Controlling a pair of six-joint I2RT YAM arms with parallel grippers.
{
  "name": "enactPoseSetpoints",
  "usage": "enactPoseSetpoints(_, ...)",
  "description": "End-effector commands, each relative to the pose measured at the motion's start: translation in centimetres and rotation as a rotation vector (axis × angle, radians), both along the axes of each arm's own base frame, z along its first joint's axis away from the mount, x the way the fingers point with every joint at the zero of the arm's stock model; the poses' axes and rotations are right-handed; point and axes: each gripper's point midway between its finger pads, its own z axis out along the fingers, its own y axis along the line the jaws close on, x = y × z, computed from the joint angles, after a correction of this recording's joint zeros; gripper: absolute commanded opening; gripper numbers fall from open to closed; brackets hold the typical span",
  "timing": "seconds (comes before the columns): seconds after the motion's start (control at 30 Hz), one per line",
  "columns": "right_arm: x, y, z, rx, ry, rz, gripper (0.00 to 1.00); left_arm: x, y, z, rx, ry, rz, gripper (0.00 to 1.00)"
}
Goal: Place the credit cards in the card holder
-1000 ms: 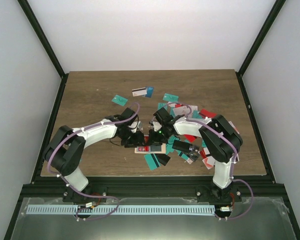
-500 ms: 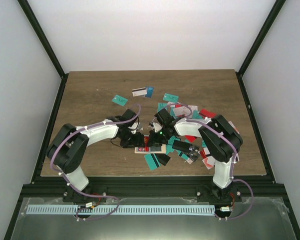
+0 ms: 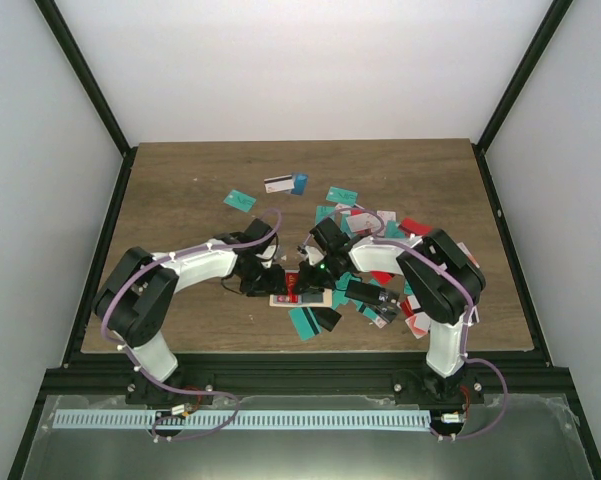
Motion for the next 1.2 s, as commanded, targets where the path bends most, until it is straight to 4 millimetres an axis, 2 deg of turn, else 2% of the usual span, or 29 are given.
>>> enactPoseSetpoints(0.0, -1.2, -2.2, -2.7, -0.106, 0.043, -0.003, 0.01, 0.3, -1.9, 1.6, -0.073, -0.026, -0.022, 0.51)
enactPoseSetpoints(0.3, -1.4, -2.4, -2.4, -0.097, 0.048, -0.010, 0.01, 0.3, -3.1, 2.1, -0.090, -0.033, -0.031, 0.48)
enactPoseSetpoints(0.43, -1.4, -2.3, -2.0, -0.085, 0.044, -0.012, 0.01, 0.5, -3.1, 2.1, -0.077, -0.043, -0.021, 0.39)
enactPoseSetpoints(0.57, -0.5, -1.7, -0.2, -0.061, 0.002, -0.006, 0.01, 0.6, -2.4, 2.0, -0.035, -0.057, -0.011, 0.37)
enactPoseSetpoints(0.73, 0.9, -0.9, 2.7, -0.023, -0.057, -0.003, 0.04, 0.7, -2.2, 3.2, -0.028, -0.068, -0.007, 0.41)
enactPoseSetpoints(0.87, 1.5, -0.9, 4.0, -0.016, -0.086, -0.012, 0.05, 0.7, -2.2, 4.4, -0.027, -0.076, -0.011, 0.44)
enactPoseSetpoints(1.0, 1.6, -1.3, 3.7, -0.031, -0.083, -0.027, 0.05, 0.2, -2.8, 4.8, -0.062, -0.066, -0.037, 0.45)
enactPoseSetpoints(1.17, 1.0, -1.7, 2.0, -0.051, -0.043, -0.030, 0.03, -0.3, -3.5, 3.9, -0.076, -0.040, -0.065, 0.45)
